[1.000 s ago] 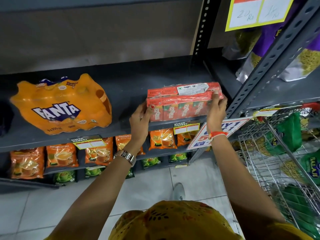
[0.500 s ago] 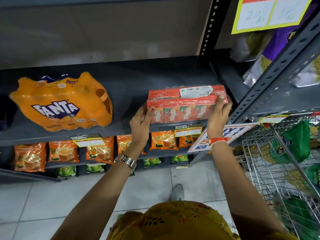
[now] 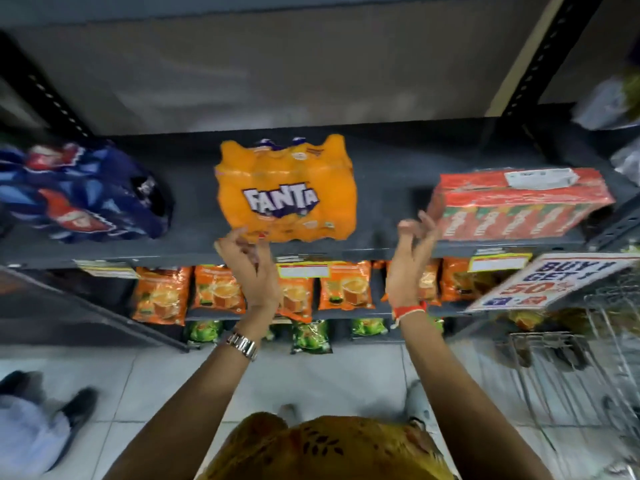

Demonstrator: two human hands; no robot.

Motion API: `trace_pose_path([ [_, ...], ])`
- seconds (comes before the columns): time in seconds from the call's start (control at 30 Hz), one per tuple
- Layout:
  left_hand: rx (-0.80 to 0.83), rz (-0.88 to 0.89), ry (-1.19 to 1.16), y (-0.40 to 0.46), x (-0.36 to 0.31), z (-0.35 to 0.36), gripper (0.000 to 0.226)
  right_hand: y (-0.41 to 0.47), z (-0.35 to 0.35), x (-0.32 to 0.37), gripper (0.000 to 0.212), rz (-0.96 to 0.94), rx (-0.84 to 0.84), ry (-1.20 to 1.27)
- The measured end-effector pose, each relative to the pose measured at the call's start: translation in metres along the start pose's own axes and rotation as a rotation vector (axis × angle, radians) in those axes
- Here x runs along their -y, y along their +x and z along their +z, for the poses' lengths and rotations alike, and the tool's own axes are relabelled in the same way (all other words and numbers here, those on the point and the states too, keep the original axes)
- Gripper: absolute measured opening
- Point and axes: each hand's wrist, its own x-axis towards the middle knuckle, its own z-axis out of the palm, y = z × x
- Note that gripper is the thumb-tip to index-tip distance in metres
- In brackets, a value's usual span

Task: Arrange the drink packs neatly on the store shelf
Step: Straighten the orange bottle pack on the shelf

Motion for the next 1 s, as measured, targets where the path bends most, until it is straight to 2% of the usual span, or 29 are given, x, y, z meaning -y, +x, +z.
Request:
trace_pose_path([
  [0.03, 0.022, -0.036, 0.024, 0.015, 0.005, -0.019, 0.026, -0.007, 0.013, -0.007, 0.033, 0.042, 0.092, -0.04],
  [0.1, 0.071, -0.18, 0.107, 0.04, 0.016, -0.031, 0.038, 0.0, 0.03, -0.007, 0.05, 0.073, 0.264, -0.161],
  [0.17, 0.253, -0.302, 0.086, 0.068, 0.025, -0.042, 0.054, 0.003, 0.054, 0.001, 0.06, 0.116, 0.345, -0.191],
  [0.27, 0.574, -0.382, 0.047, 0.09, 0.019, -0.038, 0.054, 0.006, 0.067, 0.014, 0.046, 0.138, 0.373, -0.221],
  [0.33, 0.643, -0.395, 0.075, 0.098, 0.019, -0.035, 0.053, 0.001, 0.071, 0.016, 0.038, 0.156, 0.347, -0.249],
  [0.5, 0.605, -0.396, 0.036, 0.097, 0.022, -0.034, 0.048, -0.007, 0.078, 0.02, 0.045, 0.173, 0.291, -0.291],
  [0.87, 0.593, -0.376, 0.012, 0.098, 0.029, -0.043, 0.047, -0.014, 0.076, 0.017, 0.055, 0.152, 0.367, -0.328],
  [1.0, 0.574, -0.4, 0.004, 0.09, 0.027, -0.044, 0.047, -0.015, 0.07, 0.016, 0.047, 0.136, 0.399, -0.317],
])
